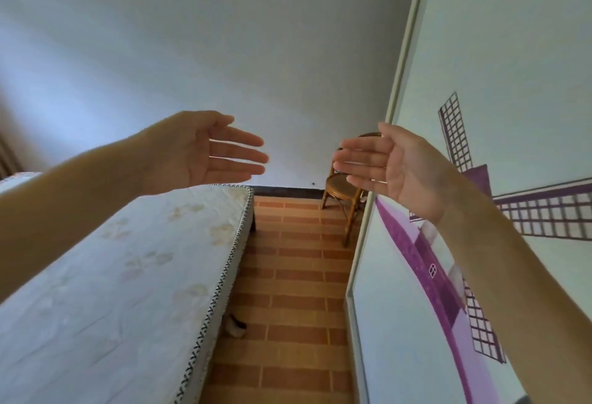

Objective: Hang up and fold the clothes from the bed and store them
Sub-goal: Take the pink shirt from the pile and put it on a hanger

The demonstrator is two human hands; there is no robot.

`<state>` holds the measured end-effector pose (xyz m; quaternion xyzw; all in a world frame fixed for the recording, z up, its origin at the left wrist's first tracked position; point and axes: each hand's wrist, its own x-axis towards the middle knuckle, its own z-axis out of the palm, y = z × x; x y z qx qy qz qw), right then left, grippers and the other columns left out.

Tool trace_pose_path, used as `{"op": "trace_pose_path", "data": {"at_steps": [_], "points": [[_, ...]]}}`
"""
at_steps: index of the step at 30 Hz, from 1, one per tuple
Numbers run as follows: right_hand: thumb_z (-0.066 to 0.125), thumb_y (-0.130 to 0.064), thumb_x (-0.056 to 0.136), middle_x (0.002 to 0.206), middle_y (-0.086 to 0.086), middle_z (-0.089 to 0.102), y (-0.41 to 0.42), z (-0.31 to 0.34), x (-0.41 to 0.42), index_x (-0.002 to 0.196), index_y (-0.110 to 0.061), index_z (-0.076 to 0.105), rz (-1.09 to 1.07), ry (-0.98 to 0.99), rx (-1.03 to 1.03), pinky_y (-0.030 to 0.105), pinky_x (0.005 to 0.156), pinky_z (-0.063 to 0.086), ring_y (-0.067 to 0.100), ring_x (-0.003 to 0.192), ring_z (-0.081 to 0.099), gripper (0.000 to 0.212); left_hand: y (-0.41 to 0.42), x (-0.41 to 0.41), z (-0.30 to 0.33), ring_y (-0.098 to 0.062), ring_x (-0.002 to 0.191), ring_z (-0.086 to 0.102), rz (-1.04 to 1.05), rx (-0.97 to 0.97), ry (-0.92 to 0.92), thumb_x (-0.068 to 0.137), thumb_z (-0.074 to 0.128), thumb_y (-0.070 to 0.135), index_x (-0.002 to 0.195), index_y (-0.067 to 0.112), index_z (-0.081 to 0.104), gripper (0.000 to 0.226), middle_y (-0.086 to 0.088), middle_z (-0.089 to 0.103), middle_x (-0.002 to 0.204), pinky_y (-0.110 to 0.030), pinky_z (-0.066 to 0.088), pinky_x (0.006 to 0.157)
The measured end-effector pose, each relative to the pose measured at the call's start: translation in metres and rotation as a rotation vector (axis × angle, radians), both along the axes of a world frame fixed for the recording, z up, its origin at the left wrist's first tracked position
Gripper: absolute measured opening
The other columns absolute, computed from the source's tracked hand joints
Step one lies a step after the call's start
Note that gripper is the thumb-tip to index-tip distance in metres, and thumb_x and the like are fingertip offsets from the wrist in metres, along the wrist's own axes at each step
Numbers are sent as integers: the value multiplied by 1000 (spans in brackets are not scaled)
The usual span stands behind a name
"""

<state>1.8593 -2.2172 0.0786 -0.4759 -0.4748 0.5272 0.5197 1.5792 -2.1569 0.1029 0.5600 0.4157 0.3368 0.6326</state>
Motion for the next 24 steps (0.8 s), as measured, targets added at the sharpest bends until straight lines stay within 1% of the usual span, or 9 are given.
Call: {"op": "trace_pose_path", "data": {"at_steps": [4, 8, 13, 15, 18, 24], "points": [[26, -42, 106, 111, 10, 73, 15, -33, -6, 114, -7, 67, 92, 5, -58, 40, 100, 49, 23, 106, 70, 54, -3, -18, -37, -35, 109, 67, 54, -63, 5, 91, 45, 32, 106, -1, 71, 45, -22, 67, 118, -46, 54, 89], [26, -44, 106, 111, 10, 74, 31, -59, -16, 113, -8, 68, 182, 4, -134, 39, 98, 50, 23, 105, 70, 55, -4, -36, -72, -34, 109, 67, 102, -131, 20, 89, 45, 35, 104, 2, 73, 46, -20, 68, 118, -44, 54, 90], [26, -46, 105, 114, 11, 72, 62, -88, -28, 120, -6, 66, 263, -12, -207, 41, 99, 49, 24, 108, 69, 58, 11, -62, -102, -32, 108, 67, 169, -219, -19, 86, 46, 36, 103, 3, 74, 47, -20, 68, 119, -40, 57, 86], [26, -46, 105, 115, 11, 72, 80, -101, -35, 121, -6, 65, 286, -11, -245, 41, 99, 48, 24, 108, 69, 59, 24, -70, -112, -32, 109, 67, 176, -238, -27, 86, 45, 36, 103, 4, 75, 47, -19, 68, 119, -40, 58, 85], [26, -46, 105, 113, 11, 73, 115, -118, -49, 118, -6, 67, 302, -30, -296, 41, 99, 48, 23, 107, 69, 58, 56, -84, -126, -32, 110, 67, 167, -251, -26, 86, 45, 36, 105, 5, 74, 47, -18, 68, 120, -41, 55, 90], [26, -45, 105, 115, 12, 72, 199, -133, -81, 118, -5, 65, 295, -14, -332, 39, 99, 48, 24, 109, 69, 58, 149, -104, -140, -30, 110, 67, 113, -244, 2, 88, 43, 38, 105, 7, 75, 47, -15, 68, 120, -39, 54, 92]]}}
